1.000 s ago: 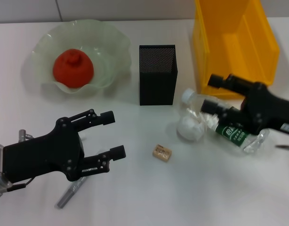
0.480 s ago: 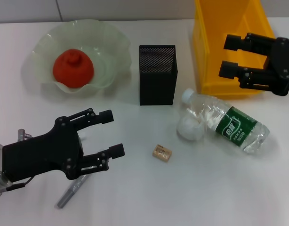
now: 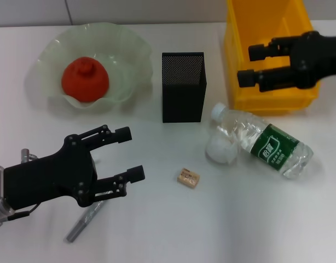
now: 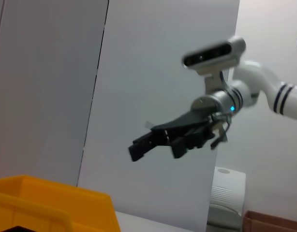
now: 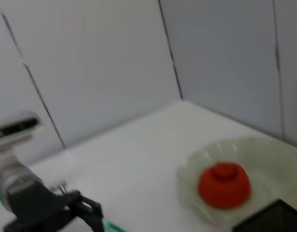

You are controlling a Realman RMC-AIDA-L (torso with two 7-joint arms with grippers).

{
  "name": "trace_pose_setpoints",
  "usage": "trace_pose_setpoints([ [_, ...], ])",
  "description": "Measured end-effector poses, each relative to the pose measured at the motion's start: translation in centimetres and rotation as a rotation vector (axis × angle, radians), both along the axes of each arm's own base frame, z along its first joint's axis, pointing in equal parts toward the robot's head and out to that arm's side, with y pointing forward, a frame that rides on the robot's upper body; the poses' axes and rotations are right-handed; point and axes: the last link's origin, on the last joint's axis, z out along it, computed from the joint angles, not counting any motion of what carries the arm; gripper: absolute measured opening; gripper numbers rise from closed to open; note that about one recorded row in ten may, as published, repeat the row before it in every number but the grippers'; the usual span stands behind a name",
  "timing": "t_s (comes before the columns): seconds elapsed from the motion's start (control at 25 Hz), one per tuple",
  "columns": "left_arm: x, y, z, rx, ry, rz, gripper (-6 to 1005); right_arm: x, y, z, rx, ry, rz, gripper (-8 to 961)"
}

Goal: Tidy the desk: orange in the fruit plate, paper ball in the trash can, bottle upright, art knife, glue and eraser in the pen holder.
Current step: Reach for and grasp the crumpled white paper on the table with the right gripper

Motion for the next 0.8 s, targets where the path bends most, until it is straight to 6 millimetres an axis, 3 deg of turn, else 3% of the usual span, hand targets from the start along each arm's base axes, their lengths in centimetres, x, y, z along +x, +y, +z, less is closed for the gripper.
trace_pose_setpoints([
  [0.16, 0.0, 0.1, 0.0, 0.0, 0.003, 0.001, 781, -2.6, 1.1, -0.5, -0.041, -0.164, 0.003, 765],
  [0.28, -0.1, 0.1, -0.1, 0.001, 0.007, 0.005, 782, -4.6, 2.0, -2.2, -0.089, -0.361, 0.029, 765],
  [0.4, -0.1, 0.1, -0.1, 0.002, 0.007, 0.007, 782, -5.2, 2.3, -3.2, -0.103, -0.453, 0.042, 765],
  [0.48, -0.1, 0.1, -0.1, 0.004, 0.007, 0.009, 782, -5.7, 2.5, -5.0, -0.122, -0.587, 0.072, 764],
  [0.8, -0.2, 0.1, 0.0, 0.01, 0.005, 0.013, 782, -5.8, 2.7, -8.7, -0.127, -0.746, 0.139, 763],
])
